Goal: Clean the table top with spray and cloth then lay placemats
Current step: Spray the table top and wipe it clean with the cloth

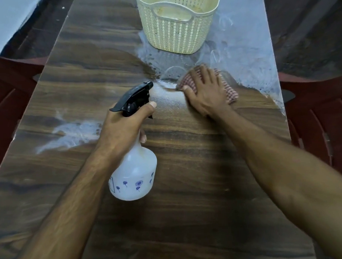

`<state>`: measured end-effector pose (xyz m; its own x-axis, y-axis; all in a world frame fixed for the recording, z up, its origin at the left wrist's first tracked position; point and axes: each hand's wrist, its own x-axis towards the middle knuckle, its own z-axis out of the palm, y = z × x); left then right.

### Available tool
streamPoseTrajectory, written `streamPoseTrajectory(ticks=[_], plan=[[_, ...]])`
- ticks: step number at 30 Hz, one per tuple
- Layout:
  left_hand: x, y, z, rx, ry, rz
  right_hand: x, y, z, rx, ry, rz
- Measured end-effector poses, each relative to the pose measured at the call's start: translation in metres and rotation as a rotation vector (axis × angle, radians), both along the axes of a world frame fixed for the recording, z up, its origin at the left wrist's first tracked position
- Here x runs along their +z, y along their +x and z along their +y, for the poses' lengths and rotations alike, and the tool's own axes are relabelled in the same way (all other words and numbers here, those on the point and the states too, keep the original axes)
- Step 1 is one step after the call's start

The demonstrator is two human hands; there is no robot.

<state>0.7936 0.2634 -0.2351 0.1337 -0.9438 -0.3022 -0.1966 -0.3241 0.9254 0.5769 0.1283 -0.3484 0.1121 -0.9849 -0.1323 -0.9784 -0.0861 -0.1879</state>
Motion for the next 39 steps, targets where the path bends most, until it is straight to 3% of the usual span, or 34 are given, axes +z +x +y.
streamPoseTrajectory(ticks=[5,9,14,19,23,28,33,39], plan=[[0.002,-0.021,-0.008,-0.01,0.0,0.003,-0.001,0.002,0.06,0.195,-0.003,-0.032],[0.001,-0.035,-0.012,-0.026,0.008,0.027,-0.003,-0.062,0.093,0.123,-0.003,-0.006],[-0.004,-0.05,-0.011,-0.053,-0.006,-0.004,0.0,-0.132,0.032,-0.083,0.0,0.021],[-0.002,-0.076,-0.012,-0.085,-0.02,-0.031,-0.001,-0.111,0.001,-0.016,0.009,0.017],[0.001,-0.099,-0.013,-0.096,-0.035,-0.008,-0.004,-0.09,0.057,0.187,0.003,-0.012],[0.0,-0.116,-0.012,-0.114,-0.036,-0.008,-0.01,-0.141,0.11,0.135,0.004,0.014],[-0.004,-0.127,-0.009,-0.111,-0.016,0.009,-0.011,-0.185,0.069,-0.047,-0.047,0.009],[-0.009,-0.127,-0.006,-0.103,-0.019,0.002,-0.008,-0.166,-0.006,-0.092,-0.029,0.002]])
